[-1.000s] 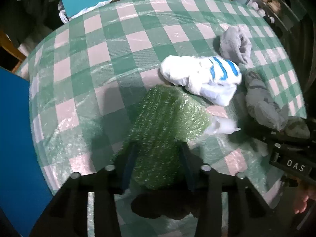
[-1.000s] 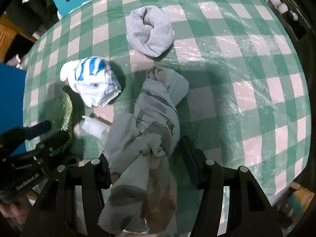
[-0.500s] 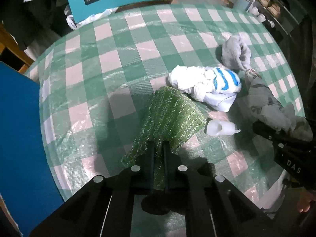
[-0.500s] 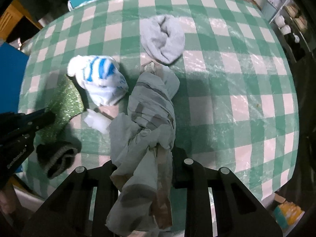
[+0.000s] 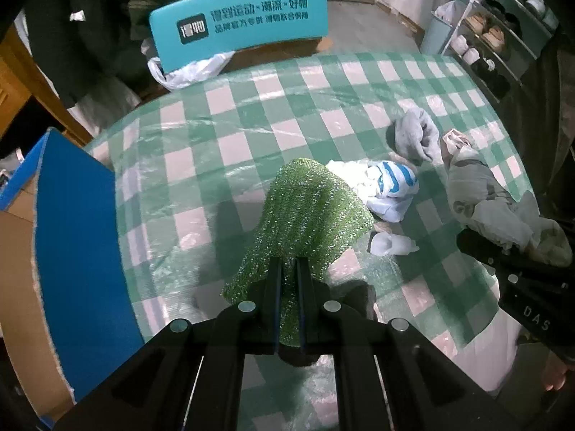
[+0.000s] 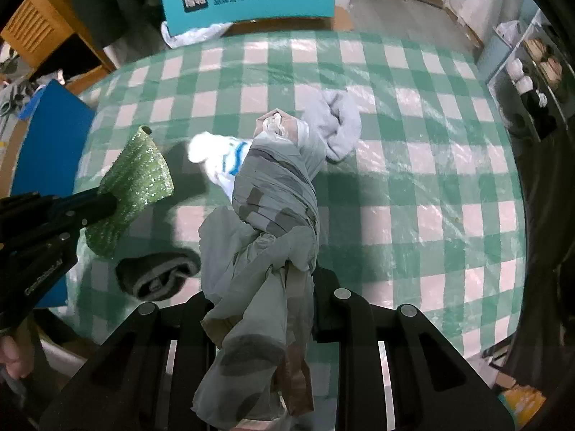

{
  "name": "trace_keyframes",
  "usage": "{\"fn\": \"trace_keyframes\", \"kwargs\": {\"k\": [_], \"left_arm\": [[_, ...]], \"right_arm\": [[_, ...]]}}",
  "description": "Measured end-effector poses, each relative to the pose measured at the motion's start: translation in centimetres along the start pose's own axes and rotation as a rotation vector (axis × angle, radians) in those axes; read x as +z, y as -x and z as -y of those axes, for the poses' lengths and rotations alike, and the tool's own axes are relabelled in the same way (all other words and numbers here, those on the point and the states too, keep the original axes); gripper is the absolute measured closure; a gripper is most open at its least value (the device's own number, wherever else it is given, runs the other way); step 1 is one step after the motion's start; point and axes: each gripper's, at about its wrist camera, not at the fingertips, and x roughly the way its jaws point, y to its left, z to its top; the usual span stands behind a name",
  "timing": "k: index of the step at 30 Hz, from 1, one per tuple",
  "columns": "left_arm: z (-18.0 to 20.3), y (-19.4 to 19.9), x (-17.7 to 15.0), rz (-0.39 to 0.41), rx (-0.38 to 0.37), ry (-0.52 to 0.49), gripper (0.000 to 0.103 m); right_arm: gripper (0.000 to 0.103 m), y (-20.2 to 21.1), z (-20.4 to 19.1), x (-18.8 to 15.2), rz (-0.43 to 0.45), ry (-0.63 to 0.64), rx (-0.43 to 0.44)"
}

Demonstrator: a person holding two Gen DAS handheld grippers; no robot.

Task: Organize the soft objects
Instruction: 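Lift the green scrubber with the left gripper while the right gripper holds the grey cloth, then carry the green scrubber and grey cloth over the cardboard box with both grippers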

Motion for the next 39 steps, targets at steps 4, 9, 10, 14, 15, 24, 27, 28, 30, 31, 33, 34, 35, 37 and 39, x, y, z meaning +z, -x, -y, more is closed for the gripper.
{"fn": "trace_keyframes", "kwargs": {"k": [4, 9, 10, 14, 15, 24, 27, 28, 30, 31, 33, 34, 35, 37, 39], "left_arm": [[-0.7, 1.2, -0.2, 0.026, 0.012, -0.001, 0.096], [-1.3, 3.1, -0.6, 0.061, 0.026, 0.000, 0.096], [-1.4, 3.4, -0.7, 0.068, 0.030, -0.001, 0.096], [-1.8, 4.6, -1.1, 0.089, 0.044, -0.003, 0.096], [-1.9, 4.8, -1.2, 0.094, 0.050, -0.003, 0.096], [-3.2, 6.8, -2.1, 0.129, 0.070, 0.008, 0.096], [-3.7, 7.3, -2.4, 0.140, 0.072, 0.015, 0.096], [-3.8, 7.5, -2.5, 0.143, 0.073, 0.018, 0.096], [-4.3, 7.8, -2.8, 0.148, 0.074, 0.027, 0.096], [-4.5, 8.0, -2.9, 0.150, 0.074, 0.031, 0.096], [-5.0, 8.3, -3.2, 0.154, 0.078, 0.036, 0.096], [-5.2, 8.4, -3.2, 0.155, 0.081, 0.037, 0.096], [-5.4, 8.5, -3.4, 0.157, 0.084, 0.039, 0.096], [-5.8, 8.8, -3.5, 0.161, 0.086, 0.045, 0.096], [-6.2, 9.1, -3.7, 0.167, 0.086, 0.049, 0.096]], "right_arm": [[0.080, 1.1, -0.2, 0.9, 0.017, 0.014, 0.004], [0.080, 2.1, -1.3, 1.2, 0.039, 0.040, 0.009], [0.080, 2.4, -1.5, 1.2, 0.044, 0.045, 0.011], [0.080, 3.0, -2.3, 1.4, 0.058, 0.061, 0.016], [0.080, 3.1, -2.6, 1.5, 0.061, 0.064, 0.017], [0.080, 4.6, -4.6, 1.9, 0.090, 0.101, 0.022], [0.080, 5.1, -5.4, 2.0, 0.101, 0.116, 0.026], [0.080, 5.2, -5.6, 2.0, 0.104, 0.121, 0.027], [0.080, 5.5, -6.1, 2.1, 0.110, 0.129, 0.028], [0.080, 5.6, -6.4, 2.1, 0.112, 0.132, 0.029], [0.080, 5.8, -7.0, 2.2, 0.115, 0.142, 0.031], [0.080, 5.9, -7.2, 2.2, 0.116, 0.146, 0.031], [0.080, 6.0, -7.6, 2.3, 0.118, 0.150, 0.034], [0.080, 6.3, -8.2, 2.3, 0.121, 0.158, 0.039], [0.080, 6.6, -8.8, 2.4, 0.127, 0.169, 0.044]]}}
